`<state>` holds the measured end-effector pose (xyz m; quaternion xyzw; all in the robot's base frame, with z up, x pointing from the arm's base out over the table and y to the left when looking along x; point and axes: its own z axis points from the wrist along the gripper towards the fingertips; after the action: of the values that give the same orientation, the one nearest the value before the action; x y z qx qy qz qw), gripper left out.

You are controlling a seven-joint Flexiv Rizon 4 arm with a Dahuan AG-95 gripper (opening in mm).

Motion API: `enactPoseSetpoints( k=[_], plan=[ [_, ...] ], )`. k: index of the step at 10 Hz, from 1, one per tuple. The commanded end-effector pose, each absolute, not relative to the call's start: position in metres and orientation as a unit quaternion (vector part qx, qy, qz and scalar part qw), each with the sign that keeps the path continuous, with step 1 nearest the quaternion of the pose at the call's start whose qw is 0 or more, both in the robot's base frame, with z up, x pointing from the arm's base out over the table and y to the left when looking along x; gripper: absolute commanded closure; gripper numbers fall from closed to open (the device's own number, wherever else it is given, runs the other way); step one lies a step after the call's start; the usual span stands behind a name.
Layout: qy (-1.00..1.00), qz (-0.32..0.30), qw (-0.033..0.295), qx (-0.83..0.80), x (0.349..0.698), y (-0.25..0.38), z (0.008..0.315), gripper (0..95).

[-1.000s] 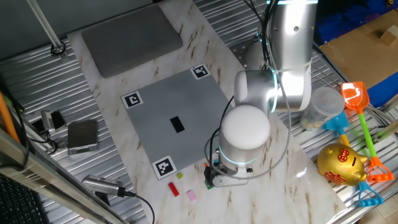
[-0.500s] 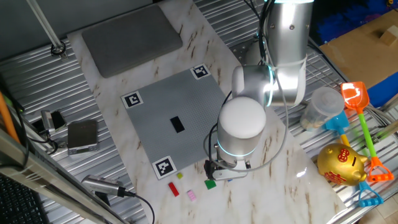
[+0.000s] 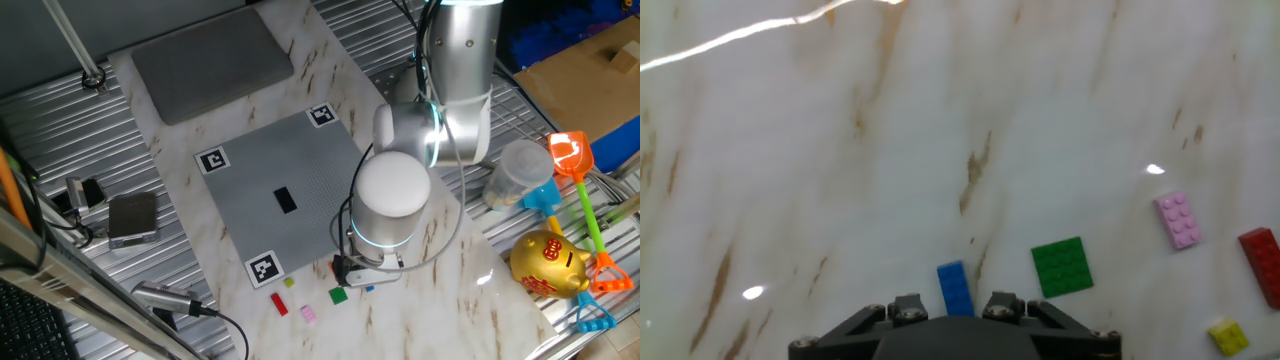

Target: Build with small Lego blocks

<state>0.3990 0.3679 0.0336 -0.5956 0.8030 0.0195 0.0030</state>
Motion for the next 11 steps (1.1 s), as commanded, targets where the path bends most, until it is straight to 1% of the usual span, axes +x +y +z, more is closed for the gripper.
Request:
enactPoseSetpoints(
  k=[1,5,9,11],
  plan=[
    [0.798,0.019,0.004,-0.602,0.398,0.363,0.034,57.0],
    [0.796,0.021,0.010,-0.605,0.395,0.352,0.036,57.0],
    [0.802,0.014,0.008,-0.597,0.395,0.352,0.035,57.0],
    [0.806,0.006,0.016,-0.592,0.395,0.352,0.035,57.0]
  ],
)
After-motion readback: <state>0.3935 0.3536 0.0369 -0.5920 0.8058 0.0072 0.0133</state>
